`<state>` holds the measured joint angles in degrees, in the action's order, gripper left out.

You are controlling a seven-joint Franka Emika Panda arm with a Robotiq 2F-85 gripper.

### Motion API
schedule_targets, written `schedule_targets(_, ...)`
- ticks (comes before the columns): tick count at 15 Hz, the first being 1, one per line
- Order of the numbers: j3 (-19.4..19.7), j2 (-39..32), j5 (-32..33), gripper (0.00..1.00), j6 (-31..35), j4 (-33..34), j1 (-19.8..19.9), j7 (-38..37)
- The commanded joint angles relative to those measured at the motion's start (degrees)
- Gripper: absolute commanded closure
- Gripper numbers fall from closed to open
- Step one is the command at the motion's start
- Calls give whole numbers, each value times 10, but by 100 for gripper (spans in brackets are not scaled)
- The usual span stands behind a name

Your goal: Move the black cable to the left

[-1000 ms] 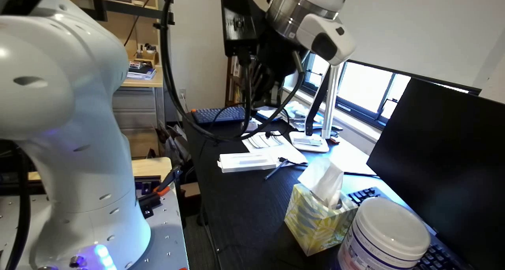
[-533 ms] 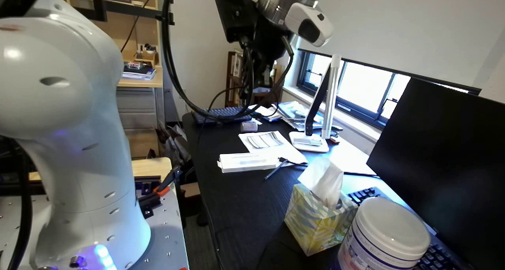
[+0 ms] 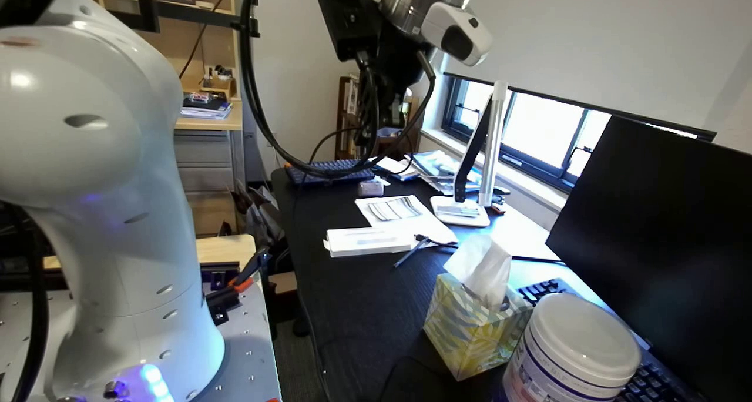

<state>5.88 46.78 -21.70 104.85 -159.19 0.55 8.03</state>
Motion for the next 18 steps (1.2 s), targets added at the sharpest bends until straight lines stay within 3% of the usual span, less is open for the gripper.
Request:
schedule_targets(1,-53,-56,-40,99,60,17,-65,0)
schedule_targets(5,-134,-151,-73,99,193,54,-152,-5)
schedule_targets(8,-169,-233,-32,99,295,94,-167,-13)
schedule_targets(10,-169,-277,-15,99,325,116,-164,-19)
schedule_targets(11,-160,-222,-30,99,306,82,-178,-13)
schedule_targets(12,-160,-241,-29,95,310,91,-177,-12)
schedule_targets(16,-156,-237,-29,99,309,91,-179,-12)
schedule_targets(18,-177,-253,-12,99,399,79,-169,-34)
